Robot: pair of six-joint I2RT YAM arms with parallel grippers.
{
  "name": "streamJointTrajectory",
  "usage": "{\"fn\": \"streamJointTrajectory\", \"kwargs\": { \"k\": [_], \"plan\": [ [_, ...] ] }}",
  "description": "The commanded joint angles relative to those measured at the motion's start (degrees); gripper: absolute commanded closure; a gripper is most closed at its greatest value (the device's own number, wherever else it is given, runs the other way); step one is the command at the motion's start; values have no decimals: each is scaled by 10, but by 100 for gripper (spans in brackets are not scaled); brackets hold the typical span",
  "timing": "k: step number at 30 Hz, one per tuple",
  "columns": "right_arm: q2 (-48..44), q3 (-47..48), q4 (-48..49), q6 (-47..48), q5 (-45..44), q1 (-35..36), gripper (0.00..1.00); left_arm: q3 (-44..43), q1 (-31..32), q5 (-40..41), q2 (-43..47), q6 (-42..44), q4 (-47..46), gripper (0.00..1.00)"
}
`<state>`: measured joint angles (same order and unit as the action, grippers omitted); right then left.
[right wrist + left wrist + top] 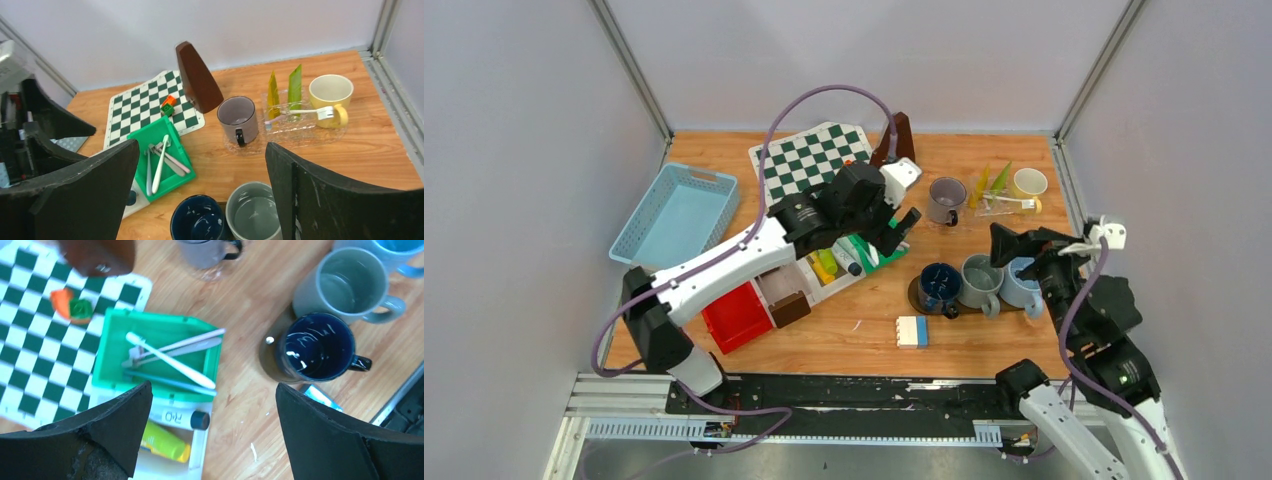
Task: Prepare toiletry sets of a toothbrush and toothpaste on the tray
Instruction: Place the cup on the tray, then pick up the toothpaste from the storage box.
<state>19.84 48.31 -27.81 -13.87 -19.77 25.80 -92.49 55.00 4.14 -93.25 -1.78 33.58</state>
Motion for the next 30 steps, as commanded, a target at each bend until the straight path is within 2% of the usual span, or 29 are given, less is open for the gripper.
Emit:
{"fn": "streamJointTrajectory", "kwargs": {
  "k": [1,7,13,19,26,30],
  "plan": [
    [94,40,-34,-28,52,-1,0,67,-14,127,80,-117,33,0],
    [247,103,-72,-42,153,-1,0,191,-51,167,186,-217,29,0],
    [406,163,-121,-45,213,2,1,289,-73,207,265,-291,3,0],
    [507,190,-131,-31,211,62,7,304,-78,243,288,-307,14,0],
    [626,234,-131,-24,219,93,23,328,-78,255,294,-321,-3,0],
    [670,278,-124,-22,226,136,29,329,-79,277,288,-331,-5,1]
  ]
}}
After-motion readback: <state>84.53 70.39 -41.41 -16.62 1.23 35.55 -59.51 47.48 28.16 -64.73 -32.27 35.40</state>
